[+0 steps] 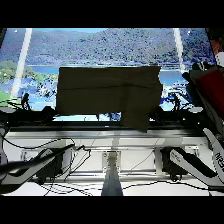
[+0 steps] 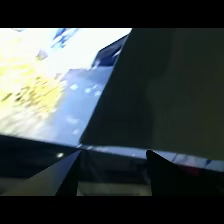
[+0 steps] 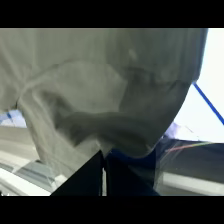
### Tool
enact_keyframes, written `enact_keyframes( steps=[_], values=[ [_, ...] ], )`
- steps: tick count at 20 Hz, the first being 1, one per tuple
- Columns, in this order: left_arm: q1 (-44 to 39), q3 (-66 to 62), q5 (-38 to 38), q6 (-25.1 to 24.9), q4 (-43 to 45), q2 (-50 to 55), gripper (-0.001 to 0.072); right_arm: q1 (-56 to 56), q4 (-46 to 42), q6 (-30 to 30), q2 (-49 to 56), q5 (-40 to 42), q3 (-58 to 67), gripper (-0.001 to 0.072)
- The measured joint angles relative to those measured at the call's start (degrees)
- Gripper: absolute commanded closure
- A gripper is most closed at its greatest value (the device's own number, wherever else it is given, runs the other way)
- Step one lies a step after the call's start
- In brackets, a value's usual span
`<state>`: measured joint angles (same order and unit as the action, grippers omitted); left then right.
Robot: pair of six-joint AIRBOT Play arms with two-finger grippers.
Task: Fold the clothes and pants, and hang the long-sleeved shirts on hangers.
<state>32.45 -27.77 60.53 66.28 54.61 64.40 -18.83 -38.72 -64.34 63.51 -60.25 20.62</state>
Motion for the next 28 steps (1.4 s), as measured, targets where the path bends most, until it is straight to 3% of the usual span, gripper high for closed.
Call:
enact_keyframes(
  steps=[1, 4, 9, 14, 16, 21, 22, 23, 24, 25, 28],
  values=[
    [-0.2, 0.0, -1.0, -0.7, -0.7, 0.9, 0.0505, 0.0, 0.1, 0.5, 0.0, 0.2, 0.1, 0.0698],
    [-1.6, 0.0, -3.5, -2.3, -2.2, 3.3, 0.0684, 0.0, 0.8, 1.7, 0.0, 0.7, 0.6, 0.0698],
    [-4.5, -2.8, -2.9, -6.8, -3.5, 4.4, 0.0688, 0.0, 2.6, 5.0, -0.1, -3.2, 4.0, 0.0699],
    [-7.1, -14.2, -0.6, -10.3, -16.2, 4.7, 0.0692, 2.4, 9.8, 6.3, -0.1, -4.3, 13.6, 0.0699],
    [-9.4, -19.1, -3.5, -10.3, -18.7, 5.3, 0.0692, 5.4, 11.1, 5.0, 0.3, 1.0, 18.0, 0.0699],
    [-16.7, -26.3, -19.8, -8.3, -22.2, 10.9, 0.0691, 12.7, 10.6, 0.1, 7.1, 21.8, 29.2, 0.0698],
    [-18.1, -27.3, -23.1, -8.2, -23.1, 12.7, 0.0688, 13.4, 10.5, -0.8, 9.6, 25.1, 31.4, 0.0671],
    [-19.5, -28.3, -26.4, -8.1, -24.2, 14.7, 0.0659, 14.0, 10.6, -1.5, 12.7, 28.7, 33.9, 0.0369],
    [-20.8, -29.2, -29.1, -8.0, -25.3, 16.8, 0.039, 14.3, 10.5, -2.1, 15.6, 30.9, 36.0, -0.0008],
    [-21.9, -29.9, -31.2, -7.9, -26.4, 18.6, -0.0005, 14.6, 10.5, -2.4, 18.5, 32.9, 38.1, 0.0021],
    [-23.9, -31.4, -34.0, -8.3, -27.8, 22.3, 0.0001, 15.1, 9.9, -3.1, 23.9, 35.3, 41.6, 0.0021]
  ],
)
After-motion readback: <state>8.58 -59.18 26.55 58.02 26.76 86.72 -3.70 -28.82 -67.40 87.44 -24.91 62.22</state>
